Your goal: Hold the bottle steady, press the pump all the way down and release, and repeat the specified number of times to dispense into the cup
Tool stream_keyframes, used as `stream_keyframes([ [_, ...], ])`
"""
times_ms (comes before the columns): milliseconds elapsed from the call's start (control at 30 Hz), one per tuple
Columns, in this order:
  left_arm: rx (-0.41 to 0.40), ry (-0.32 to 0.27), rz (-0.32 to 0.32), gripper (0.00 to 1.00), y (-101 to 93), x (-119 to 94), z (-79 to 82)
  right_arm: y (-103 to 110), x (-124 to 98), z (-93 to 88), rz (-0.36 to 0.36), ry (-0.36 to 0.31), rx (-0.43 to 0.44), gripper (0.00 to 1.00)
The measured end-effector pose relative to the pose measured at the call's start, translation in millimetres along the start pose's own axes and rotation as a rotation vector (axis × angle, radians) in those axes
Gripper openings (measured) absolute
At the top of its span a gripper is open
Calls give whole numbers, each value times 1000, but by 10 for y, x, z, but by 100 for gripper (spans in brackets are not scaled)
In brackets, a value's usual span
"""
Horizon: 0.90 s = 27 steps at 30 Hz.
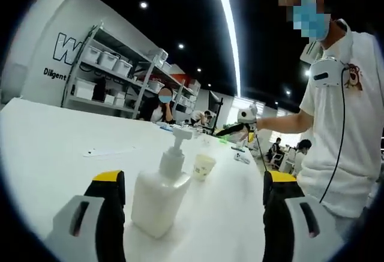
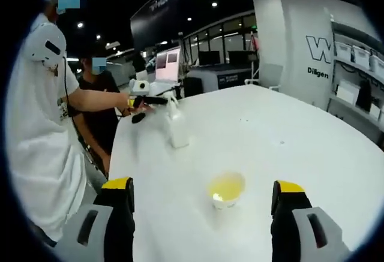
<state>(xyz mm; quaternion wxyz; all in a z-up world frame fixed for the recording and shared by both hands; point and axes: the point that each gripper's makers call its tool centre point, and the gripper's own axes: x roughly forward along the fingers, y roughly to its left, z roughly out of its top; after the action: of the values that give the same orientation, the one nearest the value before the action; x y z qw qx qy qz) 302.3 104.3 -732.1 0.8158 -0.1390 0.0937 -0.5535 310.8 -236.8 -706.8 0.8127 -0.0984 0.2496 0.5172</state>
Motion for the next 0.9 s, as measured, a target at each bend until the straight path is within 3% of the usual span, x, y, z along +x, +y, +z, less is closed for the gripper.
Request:
stream_keyframes([
  [67,-5,4,-12,94,42,29,-43,-9,2,-62,7,13,36,91],
  [100,-6,4,-14,92,62,41,-56,-29,-5,-82,0,20,8,91],
  [133,-3,15,-17,91,102,53,-101,-31,-13,-122,5,31,73,91],
  [200,3,26,-31,88,130,81,-154,-65,-28,-143,-11,37,25,91],
  [333,22,45,-56,86,182,213,-227,-55,-67,-119,-4,34,49,84],
  [400,39,59,-76,80,183,268,-245,-103,-72,-131,-27,53,35,87],
  [433,107,88,-78,79,208,288,-266,-90,-73,-93,-16,39,62,86],
  [467,74,79,-81,79,197,312,-255,-101,-71,-83,-22,38,68,87],
  [500,98,107,-91,78,199,331,-294,-109,-77,-66,-27,43,65,87],
  [567,98,102,-95,76,201,376,-261,-104,-100,36,-24,4,50,84],
  [600,111,115,-105,74,199,388,-276,-108,-103,36,-28,16,52,84],
  [633,136,153,-110,72,235,399,-318,-116,-100,58,-35,22,60,84],
  [900,168,178,-153,57,310,466,-350,-176,-172,191,-58,12,54,80],
])
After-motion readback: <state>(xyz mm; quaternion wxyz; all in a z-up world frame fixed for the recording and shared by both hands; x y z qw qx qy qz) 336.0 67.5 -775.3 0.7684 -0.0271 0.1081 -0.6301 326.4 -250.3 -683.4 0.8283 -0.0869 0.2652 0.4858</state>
